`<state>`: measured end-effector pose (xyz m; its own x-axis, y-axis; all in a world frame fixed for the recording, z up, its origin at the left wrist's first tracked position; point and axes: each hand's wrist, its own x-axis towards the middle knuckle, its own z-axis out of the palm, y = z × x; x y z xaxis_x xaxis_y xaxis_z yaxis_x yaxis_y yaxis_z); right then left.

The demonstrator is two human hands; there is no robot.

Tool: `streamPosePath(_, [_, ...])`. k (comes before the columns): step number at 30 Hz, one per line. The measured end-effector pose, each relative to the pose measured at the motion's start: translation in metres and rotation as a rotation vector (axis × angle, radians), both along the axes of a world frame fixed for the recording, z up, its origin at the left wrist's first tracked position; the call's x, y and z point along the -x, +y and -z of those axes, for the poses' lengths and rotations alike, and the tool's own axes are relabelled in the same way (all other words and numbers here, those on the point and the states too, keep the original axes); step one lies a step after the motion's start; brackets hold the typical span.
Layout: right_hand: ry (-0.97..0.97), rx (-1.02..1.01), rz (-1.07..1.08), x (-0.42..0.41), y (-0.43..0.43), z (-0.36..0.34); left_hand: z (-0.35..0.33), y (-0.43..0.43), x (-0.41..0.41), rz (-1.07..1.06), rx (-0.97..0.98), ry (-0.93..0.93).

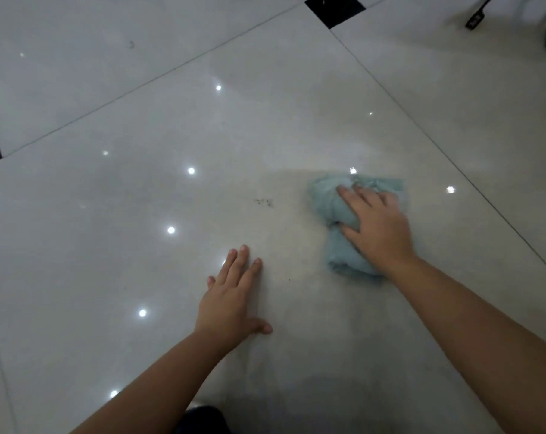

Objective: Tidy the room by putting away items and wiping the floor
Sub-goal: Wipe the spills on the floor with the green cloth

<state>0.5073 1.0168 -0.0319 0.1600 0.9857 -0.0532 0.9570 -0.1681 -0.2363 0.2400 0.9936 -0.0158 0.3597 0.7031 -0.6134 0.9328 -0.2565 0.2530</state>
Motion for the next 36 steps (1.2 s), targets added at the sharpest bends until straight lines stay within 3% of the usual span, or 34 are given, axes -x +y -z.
streamPosePath(4, [-0.006, 0.034, 0.297, -0.047, -0.013, -0.002, 0.001, -0.001, 0.0, -0.005, -0.009, -0.007])
streamPosePath(10, [0.007, 0.055, -0.159, 0.063, -0.056, -0.003, 0.001, -0.002, -0.002, -0.021, -0.029, 0.0])
streamPosePath(13, [0.013, 0.038, -0.269, 0.057, -0.059, -0.006, 0.001, -0.002, -0.001, -0.03, -0.038, -0.014])
streamPosePath(20, [0.003, 0.153, 0.3, -0.03, -0.061, -0.008, 0.002, -0.001, -0.001, 0.026, -0.044, 0.02])
streamPosePath(24, [-0.016, 0.086, -0.069, 0.036, -0.06, -0.009, -0.005, 0.002, -0.003, 0.161, -0.105, 0.136])
streamPosePath(28, [0.073, 0.074, -0.335, 0.054, -0.034, -0.012, -0.011, 0.011, 0.009, 0.092, -0.109, 0.204])
streamPosePath(33, [0.152, 0.124, 0.067, 0.007, 0.016, -0.007, -0.007, 0.017, 0.022, 0.028, -0.046, 0.167])
streamPosePath(36, [0.053, 0.161, -0.021, 0.053, 0.022, -0.011, -0.007, 0.018, 0.021, -0.002, -0.037, 0.135])
